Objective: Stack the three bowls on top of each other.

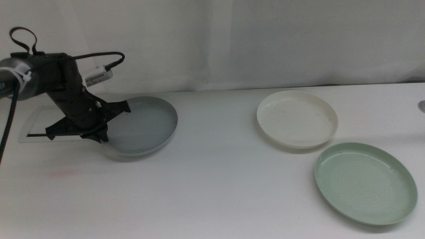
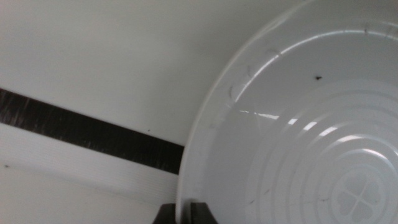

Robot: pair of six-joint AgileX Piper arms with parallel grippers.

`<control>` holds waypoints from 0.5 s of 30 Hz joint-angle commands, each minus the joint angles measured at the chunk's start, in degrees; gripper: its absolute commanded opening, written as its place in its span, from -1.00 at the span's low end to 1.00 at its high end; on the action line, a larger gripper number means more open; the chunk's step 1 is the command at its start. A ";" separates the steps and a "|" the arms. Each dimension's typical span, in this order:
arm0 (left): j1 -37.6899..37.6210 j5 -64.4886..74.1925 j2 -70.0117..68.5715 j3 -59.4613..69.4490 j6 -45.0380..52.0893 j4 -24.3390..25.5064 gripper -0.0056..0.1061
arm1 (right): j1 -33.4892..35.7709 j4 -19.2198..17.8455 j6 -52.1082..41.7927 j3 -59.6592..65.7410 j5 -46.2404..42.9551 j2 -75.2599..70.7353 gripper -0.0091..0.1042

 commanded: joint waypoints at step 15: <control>-5.60 2.13 -20.78 8.75 13.47 -4.86 -0.95 | -0.44 -0.34 -0.19 2.31 -0.37 -0.23 0.98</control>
